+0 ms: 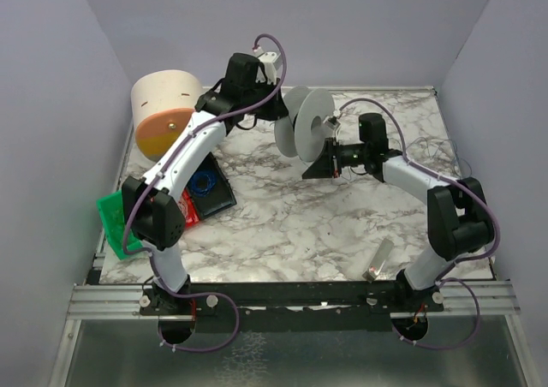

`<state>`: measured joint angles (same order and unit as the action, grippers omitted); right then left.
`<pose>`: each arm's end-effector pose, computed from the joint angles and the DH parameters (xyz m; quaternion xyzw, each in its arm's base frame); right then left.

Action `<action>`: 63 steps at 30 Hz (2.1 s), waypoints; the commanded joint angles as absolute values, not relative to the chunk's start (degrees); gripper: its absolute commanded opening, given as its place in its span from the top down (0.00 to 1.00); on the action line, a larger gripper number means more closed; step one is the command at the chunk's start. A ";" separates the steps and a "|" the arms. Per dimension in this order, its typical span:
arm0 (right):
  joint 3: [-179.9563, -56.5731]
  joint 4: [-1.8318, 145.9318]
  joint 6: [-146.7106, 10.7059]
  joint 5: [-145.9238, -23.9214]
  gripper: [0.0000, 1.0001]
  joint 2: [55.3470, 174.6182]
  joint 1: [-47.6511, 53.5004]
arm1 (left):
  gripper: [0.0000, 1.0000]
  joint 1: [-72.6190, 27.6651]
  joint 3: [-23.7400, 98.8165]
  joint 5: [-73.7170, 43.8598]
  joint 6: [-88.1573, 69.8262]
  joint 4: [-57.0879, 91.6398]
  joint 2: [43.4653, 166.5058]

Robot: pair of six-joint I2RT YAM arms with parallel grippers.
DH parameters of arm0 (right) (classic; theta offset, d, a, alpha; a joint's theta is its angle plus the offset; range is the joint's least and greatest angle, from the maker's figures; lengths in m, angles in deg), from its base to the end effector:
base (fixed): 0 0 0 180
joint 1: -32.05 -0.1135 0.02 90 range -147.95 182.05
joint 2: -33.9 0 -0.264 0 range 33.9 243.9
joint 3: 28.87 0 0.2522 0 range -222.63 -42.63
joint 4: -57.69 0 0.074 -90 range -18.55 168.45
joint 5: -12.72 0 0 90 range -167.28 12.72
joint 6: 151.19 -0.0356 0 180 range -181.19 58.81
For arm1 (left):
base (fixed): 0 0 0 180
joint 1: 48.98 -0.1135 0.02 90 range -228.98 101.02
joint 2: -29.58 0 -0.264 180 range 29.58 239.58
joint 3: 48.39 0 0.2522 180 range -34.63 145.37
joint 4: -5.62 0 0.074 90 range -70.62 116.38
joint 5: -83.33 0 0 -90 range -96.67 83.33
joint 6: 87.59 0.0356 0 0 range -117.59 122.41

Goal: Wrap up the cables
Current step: Wrap the cable around the cable reel.

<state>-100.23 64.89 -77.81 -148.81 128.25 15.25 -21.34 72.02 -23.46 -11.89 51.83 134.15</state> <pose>0.3214 0.1323 0.2354 -0.2925 0.7029 0.6016 0.2418 0.3693 -0.2050 0.3832 0.1718 0.8441 -0.2943 0.4140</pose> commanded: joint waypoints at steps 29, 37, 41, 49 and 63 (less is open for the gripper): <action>-92.58 56.43 -77.61 -101.63 0.99 110.13 28.88 | 1.00 -27.85 53.37 -38.64 -4.36 51.08 110.17; -98.08 57.95 -77.17 -103.64 0.99 110.77 27.45 | 1.00 -23.36 50.67 -26.87 -0.69 51.04 109.68; -105.86 60.73 -84.25 -122.44 0.99 114.94 27.41 | 1.00 -22.08 49.63 -19.32 0.21 50.50 109.81; -105.91 35.94 -111.31 -144.27 1.00 118.91 26.62 | 1.00 -21.47 48.78 -10.02 -0.56 48.02 111.11; -112.03 59.10 -67.67 -142.67 0.75 124.21 20.19 | 1.00 -23.10 51.59 -18.03 -0.97 47.45 112.57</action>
